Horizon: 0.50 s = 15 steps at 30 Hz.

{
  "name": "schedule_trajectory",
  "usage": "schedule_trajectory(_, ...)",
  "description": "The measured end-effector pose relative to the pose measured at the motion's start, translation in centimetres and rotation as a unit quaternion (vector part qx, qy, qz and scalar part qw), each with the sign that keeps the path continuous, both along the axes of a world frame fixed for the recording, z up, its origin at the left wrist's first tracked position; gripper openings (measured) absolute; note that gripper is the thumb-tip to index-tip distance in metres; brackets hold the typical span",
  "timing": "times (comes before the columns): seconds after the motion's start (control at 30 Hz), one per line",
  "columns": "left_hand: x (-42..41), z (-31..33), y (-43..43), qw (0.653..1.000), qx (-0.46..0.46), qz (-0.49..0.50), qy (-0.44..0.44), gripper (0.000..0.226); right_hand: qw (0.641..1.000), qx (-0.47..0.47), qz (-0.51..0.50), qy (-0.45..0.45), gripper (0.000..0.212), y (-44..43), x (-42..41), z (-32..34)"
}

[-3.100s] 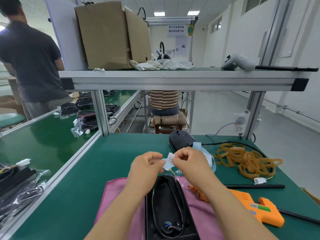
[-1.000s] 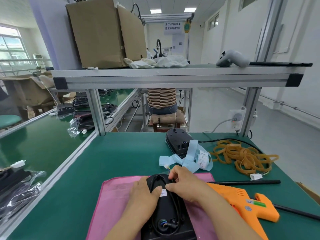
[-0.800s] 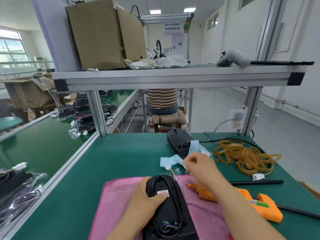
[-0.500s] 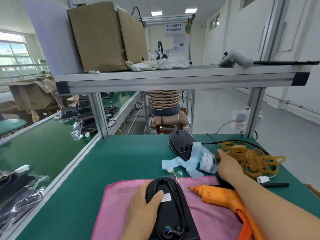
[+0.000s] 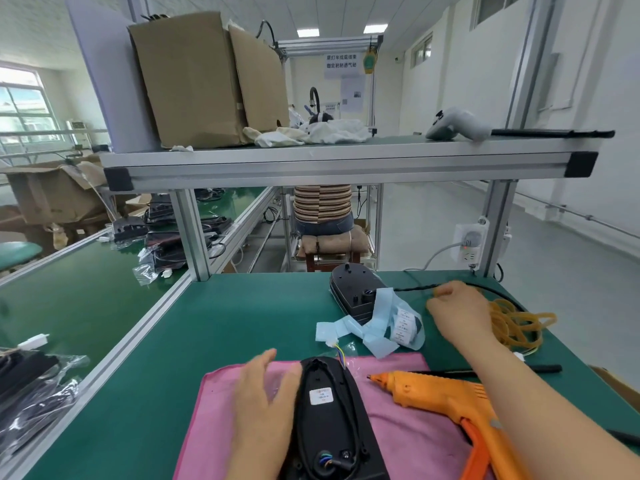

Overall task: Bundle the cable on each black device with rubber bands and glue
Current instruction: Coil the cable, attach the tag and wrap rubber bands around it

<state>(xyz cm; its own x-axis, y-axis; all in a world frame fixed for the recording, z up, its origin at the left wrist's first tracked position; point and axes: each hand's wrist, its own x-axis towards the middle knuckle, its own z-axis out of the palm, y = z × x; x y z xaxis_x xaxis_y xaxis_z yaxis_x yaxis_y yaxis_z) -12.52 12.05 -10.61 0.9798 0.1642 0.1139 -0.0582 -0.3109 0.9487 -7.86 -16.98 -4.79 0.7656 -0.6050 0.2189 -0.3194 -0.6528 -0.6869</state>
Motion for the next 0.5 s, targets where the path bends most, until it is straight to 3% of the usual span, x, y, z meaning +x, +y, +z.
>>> schedule_trajectory(0.1,0.3,3.3,-0.5,0.997,-0.058,0.011,-0.051,0.007,0.976,0.073,0.184,-0.091,0.018,5.4,-2.2,3.2)
schedule_trajectory(0.2,1.0,6.2,-1.2,0.982,-0.172,-0.061,0.054,0.031,0.923,0.092,0.366,-0.078,0.026,11.2,-4.4,4.3)
schedule_trajectory(0.27,1.1,6.9,-1.3,0.936,-0.282,-0.144,0.155,0.038,0.906,0.045,0.419,-0.051,0.032,13.2,-5.1,4.1)
schedule_trajectory(0.33,1.3,6.7,-0.6,0.885,-0.375,-0.194,0.196,0.035,0.898,0.009,0.439,-0.04,0.033,14.0,-5.1,3.7)
schedule_trajectory(0.5,2.3,5.9,1.7,0.792,-0.534,-0.241,0.17,0.034,0.871,0.038,0.489,0.012,0.028,14.7,-5.4,2.4)
